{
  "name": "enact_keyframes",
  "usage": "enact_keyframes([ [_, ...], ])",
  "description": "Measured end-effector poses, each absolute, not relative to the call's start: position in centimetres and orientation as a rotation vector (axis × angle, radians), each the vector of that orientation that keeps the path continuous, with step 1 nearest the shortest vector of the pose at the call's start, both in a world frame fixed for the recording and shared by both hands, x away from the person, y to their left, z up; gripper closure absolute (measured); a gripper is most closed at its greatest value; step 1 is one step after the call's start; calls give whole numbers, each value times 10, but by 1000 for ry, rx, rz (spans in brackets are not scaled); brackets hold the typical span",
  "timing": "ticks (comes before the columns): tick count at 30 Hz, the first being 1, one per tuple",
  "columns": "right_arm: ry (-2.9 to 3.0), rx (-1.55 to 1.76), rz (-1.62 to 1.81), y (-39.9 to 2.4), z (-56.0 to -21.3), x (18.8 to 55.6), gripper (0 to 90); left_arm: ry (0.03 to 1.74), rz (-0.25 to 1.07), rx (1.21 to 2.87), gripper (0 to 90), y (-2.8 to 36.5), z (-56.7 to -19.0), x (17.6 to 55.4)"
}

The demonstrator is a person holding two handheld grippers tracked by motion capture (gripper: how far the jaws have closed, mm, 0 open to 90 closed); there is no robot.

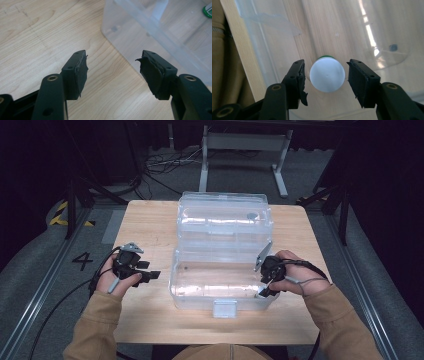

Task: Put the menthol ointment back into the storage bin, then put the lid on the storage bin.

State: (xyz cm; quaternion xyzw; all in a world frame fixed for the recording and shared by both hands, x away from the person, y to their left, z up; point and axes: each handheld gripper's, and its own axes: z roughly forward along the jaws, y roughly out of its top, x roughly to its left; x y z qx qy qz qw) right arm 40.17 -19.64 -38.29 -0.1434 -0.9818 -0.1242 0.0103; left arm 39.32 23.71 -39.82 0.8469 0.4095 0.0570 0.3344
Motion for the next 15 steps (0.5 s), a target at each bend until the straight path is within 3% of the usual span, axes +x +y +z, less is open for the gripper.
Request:
enact_keyframes([
  [15,-3062,-623,-789,-218,-336,401,482,978,138,2205,398,223,-386,390],
])
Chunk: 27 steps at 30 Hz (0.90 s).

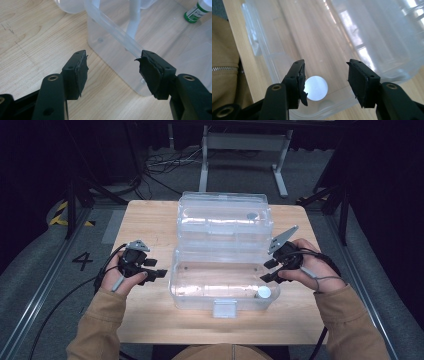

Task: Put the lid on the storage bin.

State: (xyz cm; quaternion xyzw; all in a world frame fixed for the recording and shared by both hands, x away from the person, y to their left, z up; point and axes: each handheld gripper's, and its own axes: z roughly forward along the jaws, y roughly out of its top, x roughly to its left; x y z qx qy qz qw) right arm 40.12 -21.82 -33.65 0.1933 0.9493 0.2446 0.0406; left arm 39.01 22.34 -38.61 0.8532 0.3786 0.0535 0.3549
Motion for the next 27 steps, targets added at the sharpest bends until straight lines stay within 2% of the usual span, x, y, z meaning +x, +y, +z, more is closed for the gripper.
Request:
enact_keyframes([
  [17,2740,670,979,-212,-301,433,483,825,144,2201,394,207,-360,357],
  [27,2678,660,1067,-192,-285,457,499,829,146,2217,394,208,-362,354],
])
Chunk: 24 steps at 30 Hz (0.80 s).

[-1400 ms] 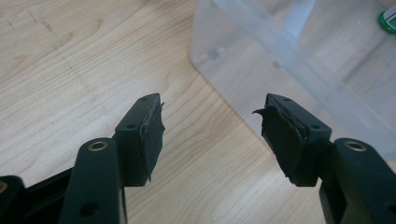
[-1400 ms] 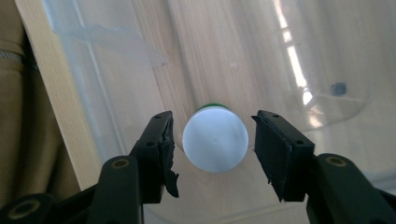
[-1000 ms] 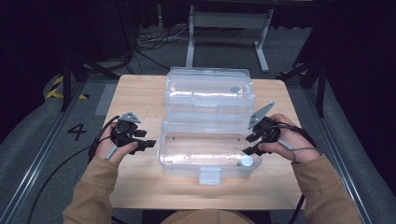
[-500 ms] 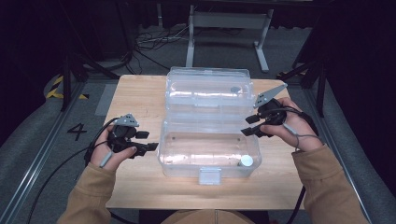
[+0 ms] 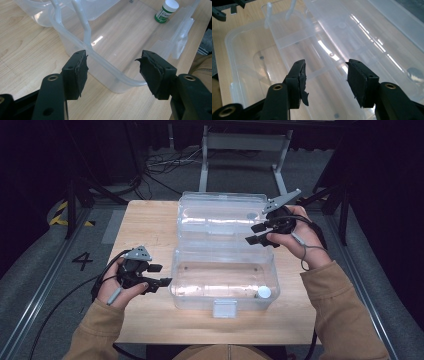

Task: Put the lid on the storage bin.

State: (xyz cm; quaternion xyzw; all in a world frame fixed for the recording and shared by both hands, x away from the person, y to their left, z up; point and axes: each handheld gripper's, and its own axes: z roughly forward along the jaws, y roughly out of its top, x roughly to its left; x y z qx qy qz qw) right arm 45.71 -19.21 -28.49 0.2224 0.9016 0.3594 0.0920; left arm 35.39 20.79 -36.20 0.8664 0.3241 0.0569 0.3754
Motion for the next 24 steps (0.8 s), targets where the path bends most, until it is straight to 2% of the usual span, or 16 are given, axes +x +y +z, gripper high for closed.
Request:
enact_keyframes([
  [15,2699,641,1102,-174,-294,491,491,786,141,2239,392,195,-363,351],
  [24,2777,579,1077,-169,-302,499,631,760,117,2252,390,185,-365,350],
])
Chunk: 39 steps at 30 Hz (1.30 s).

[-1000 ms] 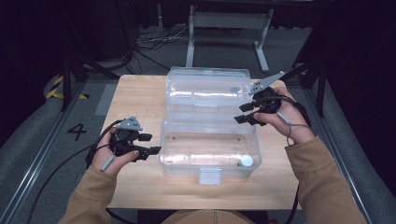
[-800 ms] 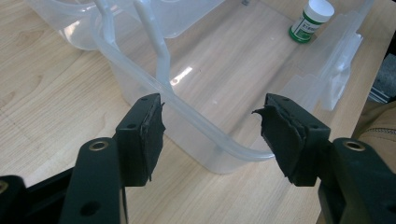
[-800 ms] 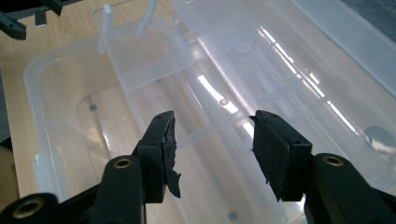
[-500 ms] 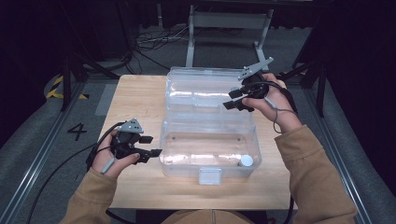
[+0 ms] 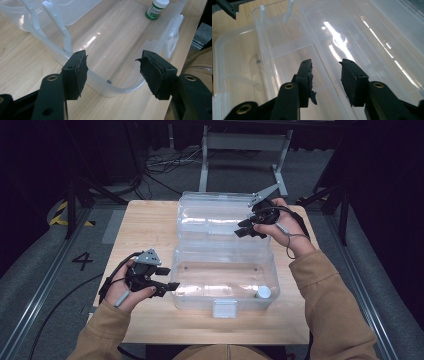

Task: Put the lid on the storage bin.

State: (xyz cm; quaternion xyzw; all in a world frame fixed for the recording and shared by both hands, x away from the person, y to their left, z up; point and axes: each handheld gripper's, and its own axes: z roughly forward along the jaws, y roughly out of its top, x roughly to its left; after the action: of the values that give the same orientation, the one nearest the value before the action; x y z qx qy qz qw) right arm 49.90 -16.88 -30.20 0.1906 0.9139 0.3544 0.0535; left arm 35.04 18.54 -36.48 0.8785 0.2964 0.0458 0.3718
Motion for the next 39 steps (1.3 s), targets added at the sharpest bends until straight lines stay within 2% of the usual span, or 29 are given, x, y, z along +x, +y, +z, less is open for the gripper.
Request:
enact_keyframes([
  [4,2771,573,1055,-169,-304,500,691,745,108,2261,390,181,-366,351],
  [6,2759,575,1047,-169,-305,501,760,741,101,2263,390,179,-367,351],
  [9,2758,598,1075,-170,-306,501,782,728,94,2272,391,174,-369,351],
  [24,2757,623,1104,-170,-308,501,786,614,-4,2315,400,147,-376,346],
  [32,2748,654,1110,-170,-308,501,781,585,-65,2354,445,136,-387,347],
  [39,2742,687,1113,-170,-308,500,777,564,-118,2386,526,129,-396,347],
])
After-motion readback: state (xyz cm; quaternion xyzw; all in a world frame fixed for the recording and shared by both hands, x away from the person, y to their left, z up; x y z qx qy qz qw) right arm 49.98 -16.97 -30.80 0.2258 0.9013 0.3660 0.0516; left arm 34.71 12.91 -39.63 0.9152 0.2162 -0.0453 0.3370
